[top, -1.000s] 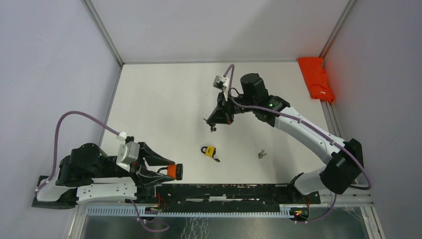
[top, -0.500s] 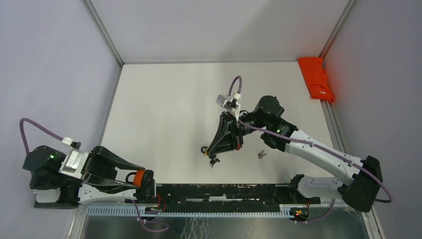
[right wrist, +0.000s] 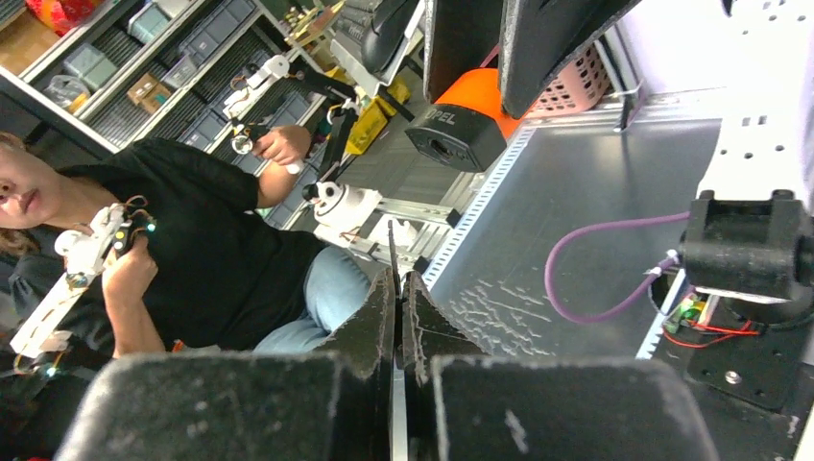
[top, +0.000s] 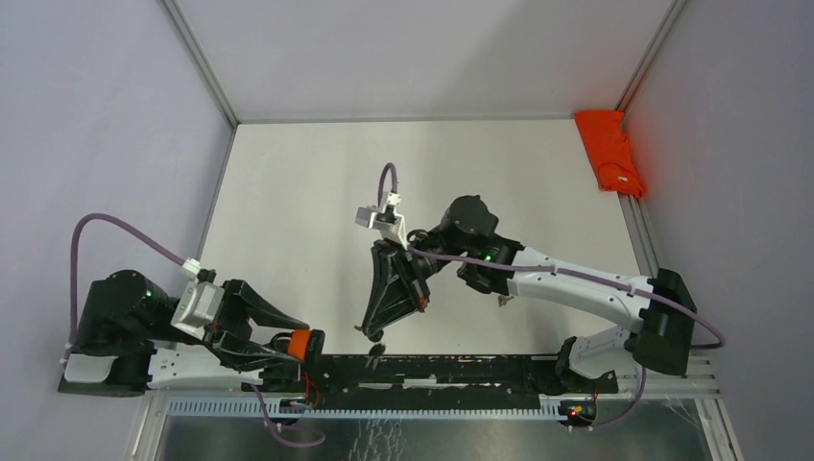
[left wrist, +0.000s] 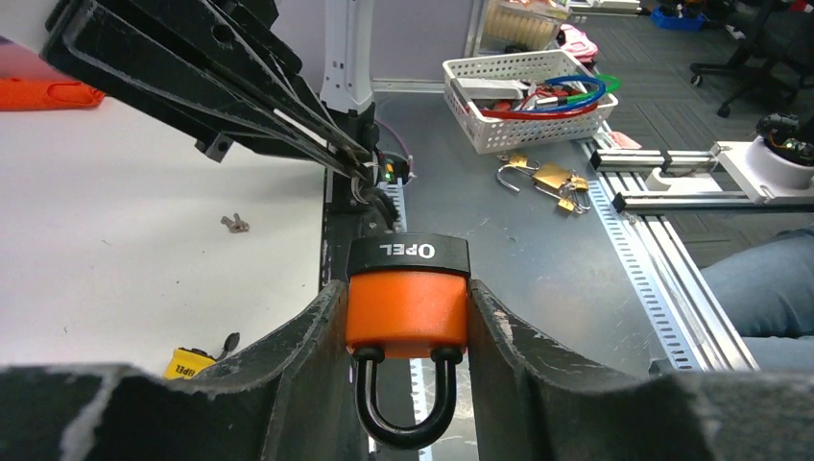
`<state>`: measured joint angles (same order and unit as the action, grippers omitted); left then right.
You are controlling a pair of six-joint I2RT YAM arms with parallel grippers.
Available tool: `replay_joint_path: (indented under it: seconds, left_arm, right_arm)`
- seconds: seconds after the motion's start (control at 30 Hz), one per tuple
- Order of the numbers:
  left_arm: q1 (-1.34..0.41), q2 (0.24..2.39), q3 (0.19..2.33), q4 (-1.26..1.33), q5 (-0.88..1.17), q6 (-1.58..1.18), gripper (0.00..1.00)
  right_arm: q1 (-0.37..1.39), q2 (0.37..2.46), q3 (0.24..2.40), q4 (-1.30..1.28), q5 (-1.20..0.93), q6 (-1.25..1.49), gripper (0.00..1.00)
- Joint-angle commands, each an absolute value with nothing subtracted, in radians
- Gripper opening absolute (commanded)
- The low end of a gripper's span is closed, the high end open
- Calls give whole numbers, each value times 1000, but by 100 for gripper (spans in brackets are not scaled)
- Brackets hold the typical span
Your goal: Unlock with the key
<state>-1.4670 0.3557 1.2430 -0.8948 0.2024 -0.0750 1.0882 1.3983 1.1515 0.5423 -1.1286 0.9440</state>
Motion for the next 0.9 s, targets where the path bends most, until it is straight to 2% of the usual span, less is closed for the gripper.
replay_joint_path:
  seconds: [0.0,0.33,0.87]
  left_arm:
    - [-1474,385,1288,-857,200,-50,2]
    - [-1473,413,1301,-856,212,-42,2]
    - [-1473,449,1298,-851,227,-44,2]
  right_arm:
    - [1114,1432,1222,565,-1122,976,0]
    - [1201,1545,1343,451,-1138,947,0]
    - [1213,1571,1371,403,-1113,939,0]
